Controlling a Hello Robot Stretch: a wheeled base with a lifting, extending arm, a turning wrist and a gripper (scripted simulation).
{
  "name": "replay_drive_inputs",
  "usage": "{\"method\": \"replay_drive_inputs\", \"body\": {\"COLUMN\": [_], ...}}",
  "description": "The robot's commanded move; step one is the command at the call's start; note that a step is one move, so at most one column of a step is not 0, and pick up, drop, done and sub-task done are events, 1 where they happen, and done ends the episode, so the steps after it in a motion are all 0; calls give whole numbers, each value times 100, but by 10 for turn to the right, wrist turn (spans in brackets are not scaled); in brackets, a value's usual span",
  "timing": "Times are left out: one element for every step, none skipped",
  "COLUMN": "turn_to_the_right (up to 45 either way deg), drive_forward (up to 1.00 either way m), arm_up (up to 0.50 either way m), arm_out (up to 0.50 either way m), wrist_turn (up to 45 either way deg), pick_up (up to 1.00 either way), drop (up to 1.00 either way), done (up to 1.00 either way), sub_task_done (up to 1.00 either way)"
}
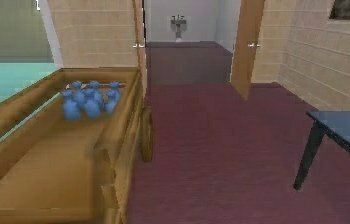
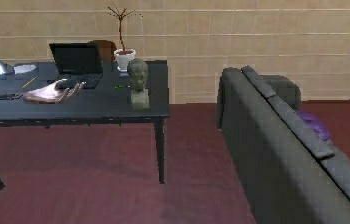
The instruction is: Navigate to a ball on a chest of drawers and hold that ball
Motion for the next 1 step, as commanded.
{"method": "replay_drive_inputs", "body": {"turn_to_the_right": [0], "drive_forward": [100], "arm_up": [0], "arm_out": [0], "wrist_turn": [0], "pick_up": [0], "drop": [0], "done": [0], "sub_task_done": [0]}}
